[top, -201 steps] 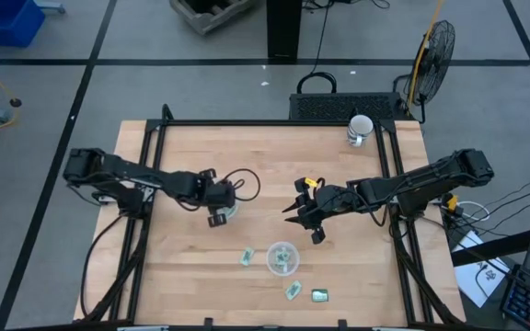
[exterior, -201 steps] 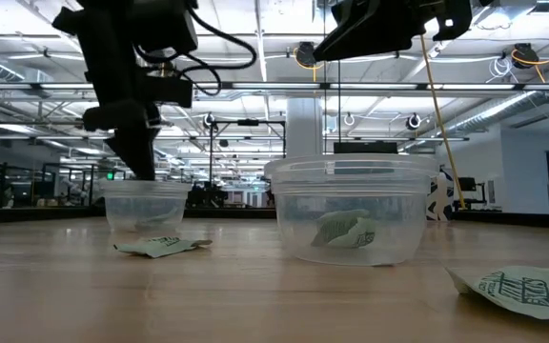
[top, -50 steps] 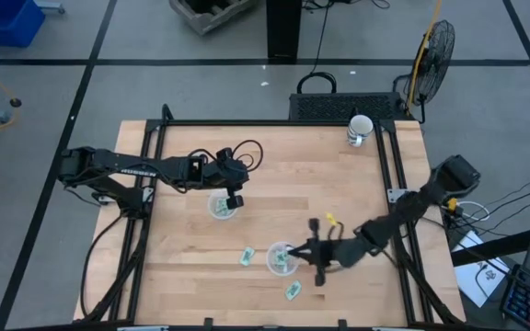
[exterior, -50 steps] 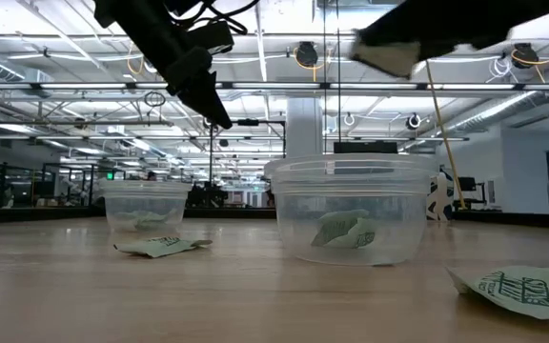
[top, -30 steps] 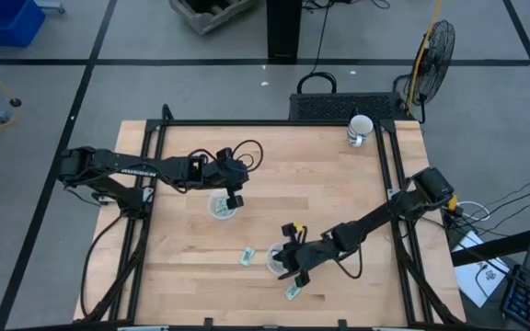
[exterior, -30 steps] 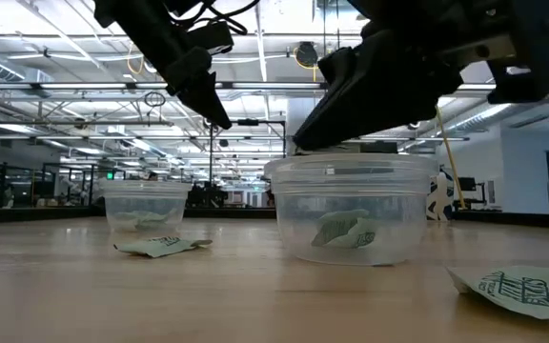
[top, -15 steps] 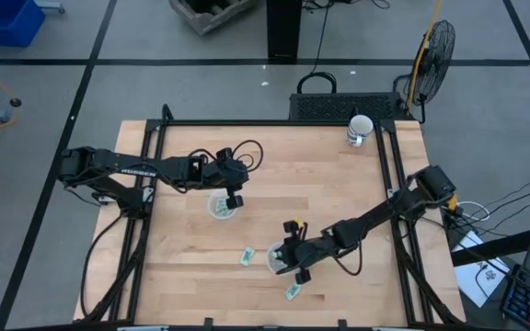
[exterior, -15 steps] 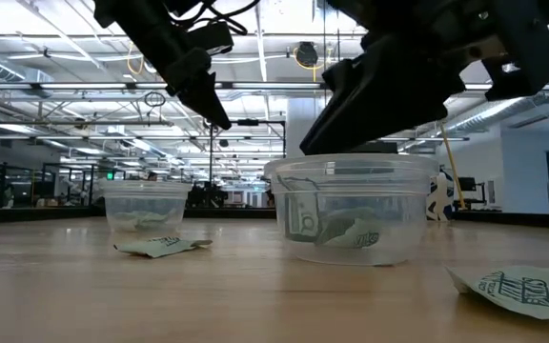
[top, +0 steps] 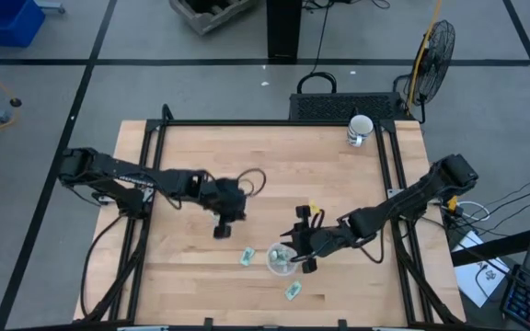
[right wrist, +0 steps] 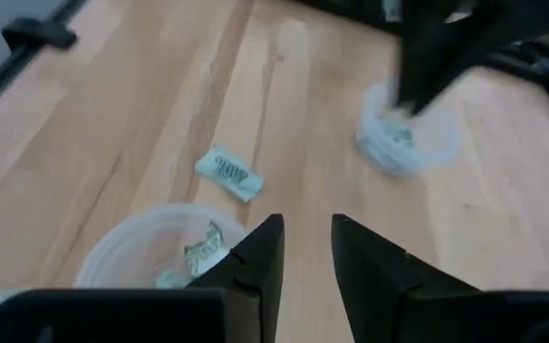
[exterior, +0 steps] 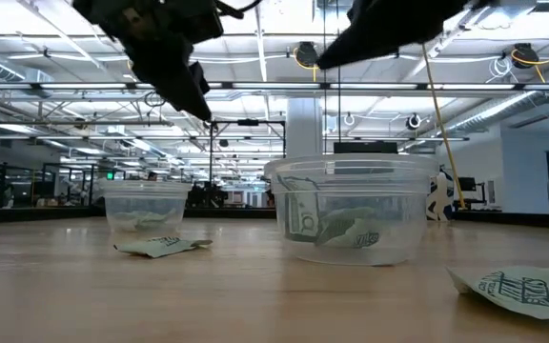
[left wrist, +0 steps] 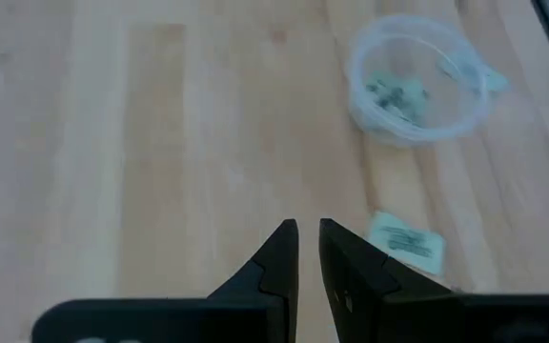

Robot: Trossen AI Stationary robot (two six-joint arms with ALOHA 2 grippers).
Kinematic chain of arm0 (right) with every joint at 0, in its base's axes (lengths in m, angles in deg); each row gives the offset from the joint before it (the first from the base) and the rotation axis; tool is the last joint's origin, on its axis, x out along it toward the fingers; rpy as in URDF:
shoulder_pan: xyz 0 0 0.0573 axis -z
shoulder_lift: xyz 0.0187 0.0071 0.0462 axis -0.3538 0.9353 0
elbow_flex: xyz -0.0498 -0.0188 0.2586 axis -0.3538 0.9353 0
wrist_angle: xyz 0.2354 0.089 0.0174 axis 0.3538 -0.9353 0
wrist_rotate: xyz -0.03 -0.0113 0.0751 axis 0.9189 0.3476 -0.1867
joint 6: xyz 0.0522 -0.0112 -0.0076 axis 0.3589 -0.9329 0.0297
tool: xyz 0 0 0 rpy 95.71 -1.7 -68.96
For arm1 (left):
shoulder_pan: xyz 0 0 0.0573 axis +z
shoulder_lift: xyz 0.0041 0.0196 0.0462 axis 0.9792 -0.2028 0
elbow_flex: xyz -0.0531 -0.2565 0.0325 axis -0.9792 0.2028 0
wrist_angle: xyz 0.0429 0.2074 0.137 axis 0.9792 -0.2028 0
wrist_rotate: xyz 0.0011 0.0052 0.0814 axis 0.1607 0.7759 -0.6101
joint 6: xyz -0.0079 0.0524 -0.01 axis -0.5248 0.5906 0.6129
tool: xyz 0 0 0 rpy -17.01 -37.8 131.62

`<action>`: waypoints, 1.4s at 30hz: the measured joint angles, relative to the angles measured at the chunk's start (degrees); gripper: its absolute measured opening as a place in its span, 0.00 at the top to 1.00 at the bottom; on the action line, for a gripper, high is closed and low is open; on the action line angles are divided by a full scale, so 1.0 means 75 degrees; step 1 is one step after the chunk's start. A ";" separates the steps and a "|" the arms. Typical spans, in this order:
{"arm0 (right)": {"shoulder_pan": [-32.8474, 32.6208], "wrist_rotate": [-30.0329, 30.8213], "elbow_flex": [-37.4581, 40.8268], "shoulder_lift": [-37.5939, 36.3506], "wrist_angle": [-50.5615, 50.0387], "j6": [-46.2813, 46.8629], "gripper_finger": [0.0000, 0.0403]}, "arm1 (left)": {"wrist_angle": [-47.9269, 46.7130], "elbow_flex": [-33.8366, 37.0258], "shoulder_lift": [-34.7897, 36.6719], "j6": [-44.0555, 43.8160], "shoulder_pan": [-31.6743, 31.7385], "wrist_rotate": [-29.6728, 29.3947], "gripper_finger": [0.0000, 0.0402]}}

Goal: Pick and place items into bin
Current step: Put the white stevia packet into the top transparent bin

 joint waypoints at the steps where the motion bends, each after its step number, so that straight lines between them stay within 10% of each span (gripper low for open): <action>1: 0.0000 0.0000 0.0000 -0.0077 0.0013 -0.0003 0.80 | 0.0000 0.0031 0.0000 -0.0141 -0.0187 -0.0101 0.87; 19: 0.0006 -0.0026 0.0000 -0.0269 -0.0450 -0.0058 0.81 | 0.1210 0.0161 -0.1022 -0.0733 -0.2373 -0.1372 0.58; 42: 0.0009 -0.0035 0.0000 -0.0269 -0.0573 -0.0463 0.81 | 0.1661 0.0165 -0.2600 -0.0798 -0.2185 -0.1373 0.62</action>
